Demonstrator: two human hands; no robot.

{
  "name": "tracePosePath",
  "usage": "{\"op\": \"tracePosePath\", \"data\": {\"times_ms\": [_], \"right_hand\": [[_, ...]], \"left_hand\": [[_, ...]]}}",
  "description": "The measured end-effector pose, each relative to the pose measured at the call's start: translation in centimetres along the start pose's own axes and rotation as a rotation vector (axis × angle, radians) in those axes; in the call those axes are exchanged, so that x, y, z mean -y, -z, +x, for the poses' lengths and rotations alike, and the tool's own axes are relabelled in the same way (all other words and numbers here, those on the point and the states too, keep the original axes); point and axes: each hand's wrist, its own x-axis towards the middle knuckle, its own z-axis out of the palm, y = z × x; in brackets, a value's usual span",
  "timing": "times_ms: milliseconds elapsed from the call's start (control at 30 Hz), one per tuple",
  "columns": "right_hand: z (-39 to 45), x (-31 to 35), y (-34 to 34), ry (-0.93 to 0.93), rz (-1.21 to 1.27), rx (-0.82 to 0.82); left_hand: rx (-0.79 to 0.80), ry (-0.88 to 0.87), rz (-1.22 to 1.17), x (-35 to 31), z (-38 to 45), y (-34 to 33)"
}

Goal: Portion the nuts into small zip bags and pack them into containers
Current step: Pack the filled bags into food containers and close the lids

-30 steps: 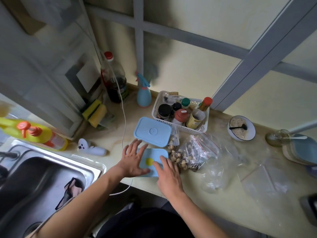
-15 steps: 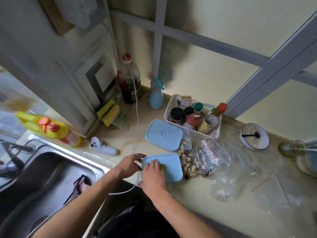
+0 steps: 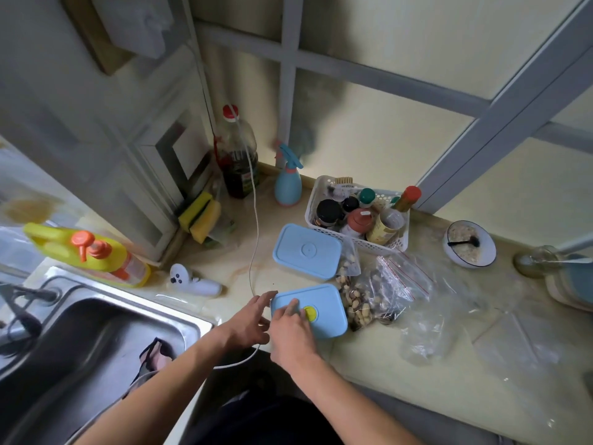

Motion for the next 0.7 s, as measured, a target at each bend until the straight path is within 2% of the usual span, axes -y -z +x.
{"op": "tracePosePath", "data": {"times_ms": [167,333,467,567,700], "right_hand": [[-0.9,-1.1,2.5,0.037,0.088,0.072],[-2.1,-2.0,3.4,0.030,0.162,-0.030],[-3.6,-3.7,4.3,-0.021,0.360,-0.275],[-4.1,-6.1,4.7,-0.064,0.459,-0.585],[-4.4,-10.5,4.2,-0.247,0.695,-0.882]], "left_hand": [[-0.026,-0.036,-0.009,0.4,0.3,-0.4],[-0.086,-0.012,-0.024,0.3,0.7,-0.7],[-0.178,0.069,0.012,-0.5,1.2,-1.2],[-0.237,0.111,0.052,-1.2,1.5,-1.6],[-0.372,0.169,0.054,-2.1,2.0,-1.4]]}}
